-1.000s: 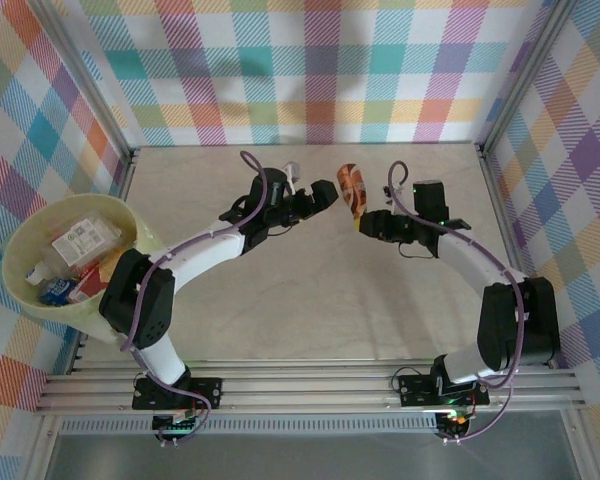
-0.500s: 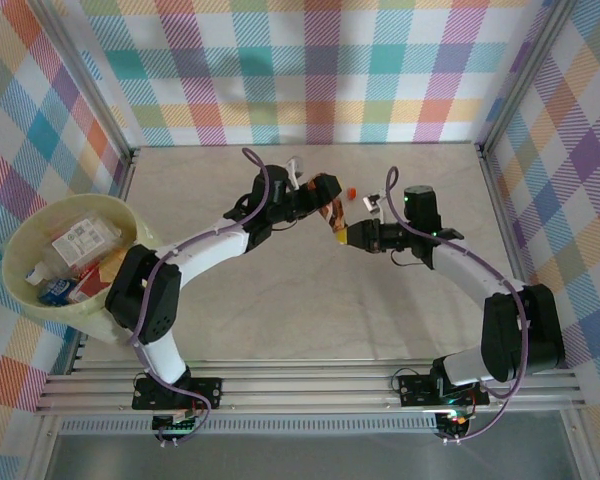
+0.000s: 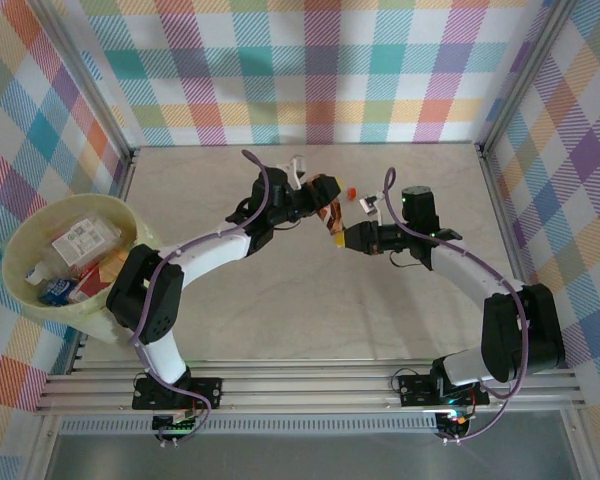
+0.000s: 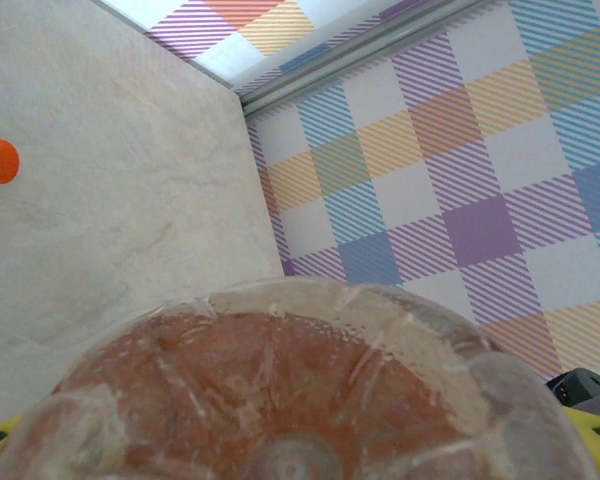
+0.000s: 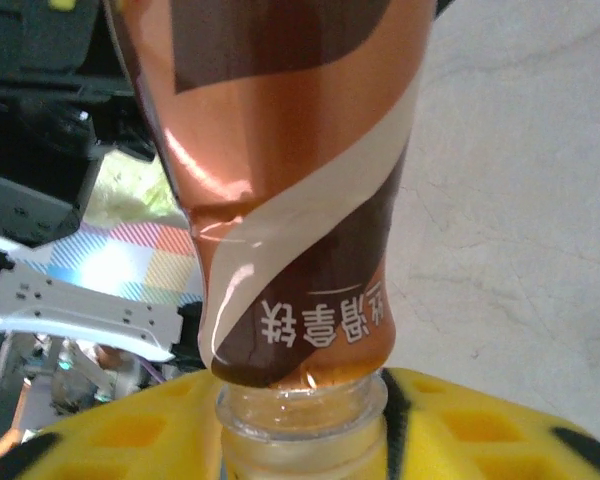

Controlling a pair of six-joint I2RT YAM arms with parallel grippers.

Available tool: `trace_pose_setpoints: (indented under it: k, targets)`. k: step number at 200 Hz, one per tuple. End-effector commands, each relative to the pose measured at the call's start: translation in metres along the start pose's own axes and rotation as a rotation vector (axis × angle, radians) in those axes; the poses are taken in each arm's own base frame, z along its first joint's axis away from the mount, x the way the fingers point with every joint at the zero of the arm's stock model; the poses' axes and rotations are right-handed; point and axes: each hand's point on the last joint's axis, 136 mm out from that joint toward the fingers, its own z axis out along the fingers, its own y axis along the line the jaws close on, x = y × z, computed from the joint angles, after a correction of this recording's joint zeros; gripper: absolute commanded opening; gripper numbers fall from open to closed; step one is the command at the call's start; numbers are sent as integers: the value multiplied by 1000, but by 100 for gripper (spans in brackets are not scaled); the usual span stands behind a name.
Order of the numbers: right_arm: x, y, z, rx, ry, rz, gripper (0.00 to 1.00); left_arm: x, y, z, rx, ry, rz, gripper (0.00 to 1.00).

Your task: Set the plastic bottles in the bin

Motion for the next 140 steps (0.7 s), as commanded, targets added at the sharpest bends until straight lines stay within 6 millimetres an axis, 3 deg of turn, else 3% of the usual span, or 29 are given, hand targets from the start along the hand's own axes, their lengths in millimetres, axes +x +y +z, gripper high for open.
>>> trace_pose_setpoints:
  k: [1,36,45,91,140]
  targets:
    - [-7,16,-5,-4,-16,-66,62,-7,-10,-12,-15,-49,27,57]
    - [-17,12,-11,77,-45,-93,87,-12,0,-24,-87,-98,50,55]
    - [-20,9,-13,119,-54,-108,100,-13,1,-27,-99,-105,59,55]
    - [-42,-11,-35,370,-178,-141,100,-22,4,-52,-200,-150,136,54]
    - [-64,-45,-70,650,-368,-113,100,-39,1,-99,-343,-241,227,54]
